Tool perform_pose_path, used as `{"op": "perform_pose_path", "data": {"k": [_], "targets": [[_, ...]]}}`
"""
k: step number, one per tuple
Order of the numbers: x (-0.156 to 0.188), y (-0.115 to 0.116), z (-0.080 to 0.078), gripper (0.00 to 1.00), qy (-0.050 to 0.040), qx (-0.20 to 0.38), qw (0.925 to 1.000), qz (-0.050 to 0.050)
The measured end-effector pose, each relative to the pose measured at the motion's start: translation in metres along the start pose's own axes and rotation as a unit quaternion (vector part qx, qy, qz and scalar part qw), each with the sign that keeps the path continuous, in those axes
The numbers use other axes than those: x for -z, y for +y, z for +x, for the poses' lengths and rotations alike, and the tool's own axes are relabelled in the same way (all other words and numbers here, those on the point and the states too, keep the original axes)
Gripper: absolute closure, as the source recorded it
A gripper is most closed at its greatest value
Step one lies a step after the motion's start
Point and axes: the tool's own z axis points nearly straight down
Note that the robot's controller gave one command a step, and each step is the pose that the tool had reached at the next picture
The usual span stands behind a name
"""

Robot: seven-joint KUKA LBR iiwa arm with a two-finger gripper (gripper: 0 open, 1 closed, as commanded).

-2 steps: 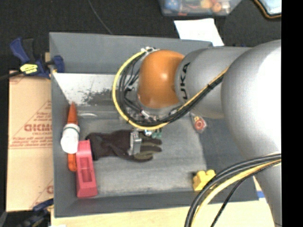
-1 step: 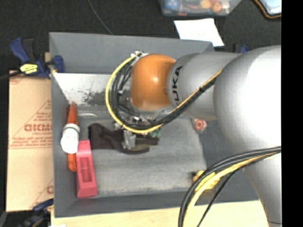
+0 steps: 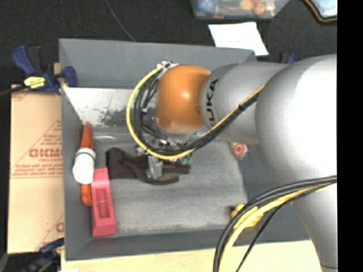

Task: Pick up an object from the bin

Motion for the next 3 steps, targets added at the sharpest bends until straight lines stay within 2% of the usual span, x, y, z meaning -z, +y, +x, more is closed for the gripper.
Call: {"op": "perform_pose_path", "data": {"k": [1, 2, 3], "targets": [[0.0, 0.0, 0.0, 1.0, 0.0, 0.0, 1.0, 0.0], [0.107, -0.013, -0.002, 1.0, 0.0008, -0.017, 0.9999, 0.0], [0.174, 0.017, -0.009, 1.0, -0.0003, -0.009, 1.0, -0.001]]}}
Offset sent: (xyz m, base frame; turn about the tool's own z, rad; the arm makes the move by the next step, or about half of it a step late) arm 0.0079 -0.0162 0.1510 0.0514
